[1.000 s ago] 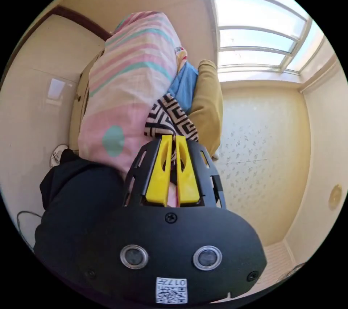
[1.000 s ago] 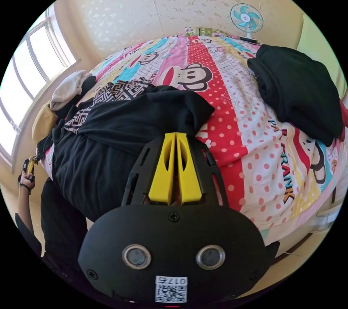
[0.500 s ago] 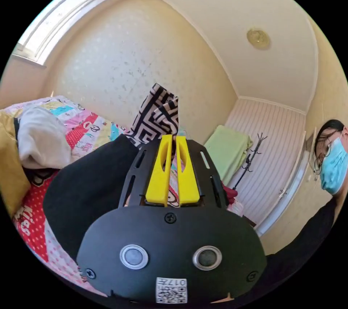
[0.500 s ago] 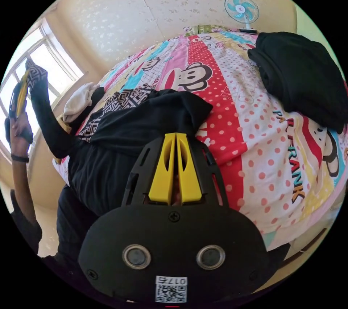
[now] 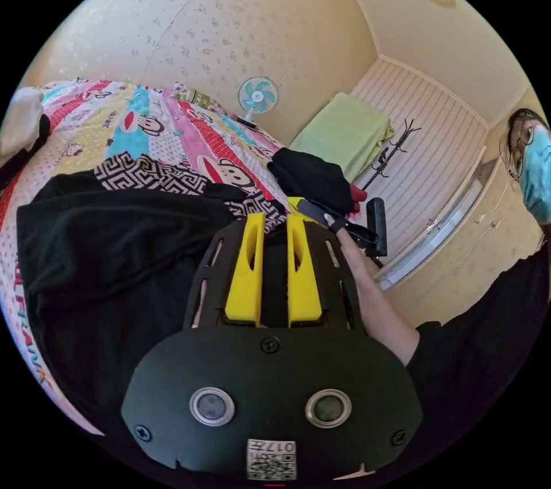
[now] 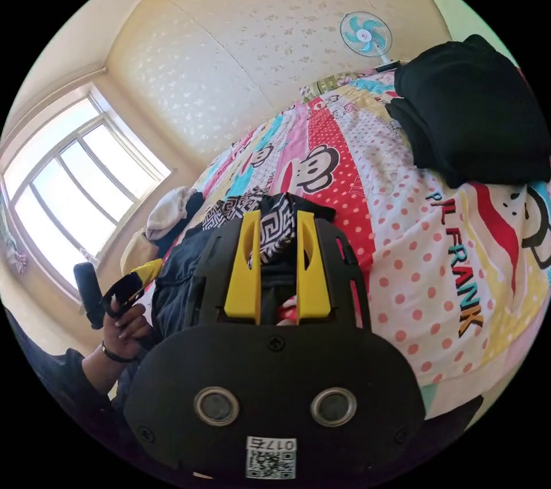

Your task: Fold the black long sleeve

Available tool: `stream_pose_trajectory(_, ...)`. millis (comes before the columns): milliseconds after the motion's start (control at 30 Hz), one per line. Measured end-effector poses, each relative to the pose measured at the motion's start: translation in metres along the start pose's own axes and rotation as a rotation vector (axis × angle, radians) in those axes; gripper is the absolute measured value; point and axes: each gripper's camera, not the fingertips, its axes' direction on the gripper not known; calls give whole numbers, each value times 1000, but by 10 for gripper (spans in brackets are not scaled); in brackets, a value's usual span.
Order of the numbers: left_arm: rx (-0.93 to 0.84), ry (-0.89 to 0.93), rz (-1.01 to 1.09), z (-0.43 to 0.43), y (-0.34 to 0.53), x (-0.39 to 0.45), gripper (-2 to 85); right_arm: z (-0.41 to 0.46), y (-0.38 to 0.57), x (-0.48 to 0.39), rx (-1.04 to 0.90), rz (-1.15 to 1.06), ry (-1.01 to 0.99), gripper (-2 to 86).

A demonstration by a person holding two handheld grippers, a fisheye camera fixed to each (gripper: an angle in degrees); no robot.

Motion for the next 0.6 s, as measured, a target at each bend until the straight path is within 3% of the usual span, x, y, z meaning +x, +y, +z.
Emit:
stream_pose_trajectory(100, -14, -288, -47, -28, 25, -29, 60, 44, -10, -19, -280, -78, 255, 63)
stream_pose_trajectory(200, -361, -448, -335, -20, 51, -91, 27, 40, -15, -51, -355, -162, 455, 47)
stream_pose_trajectory(233, -281, -351, -338, -39, 59, -92, 25, 28, -13, -66, -341, -215, 517, 47)
stream_pose_trajectory(300, -162, -396, -324, -70, 72, -84, 19, 4, -5, -83, -298, -273, 574, 53)
stream_pose_trajectory(400, -124, -505, -290, -97, 96, -73, 73, -18, 7, -83, -394, -257, 468, 88)
stream_pose_trajectory(500, -258, -443, -367, -84, 130, -86, 140, -24, 40, -67, -483, -163, 196, 91)
stream_pose_trajectory(600, -157, -455, -356, -83, 154, -79, 139, -6, 83, -56, -535, -73, 144, 79)
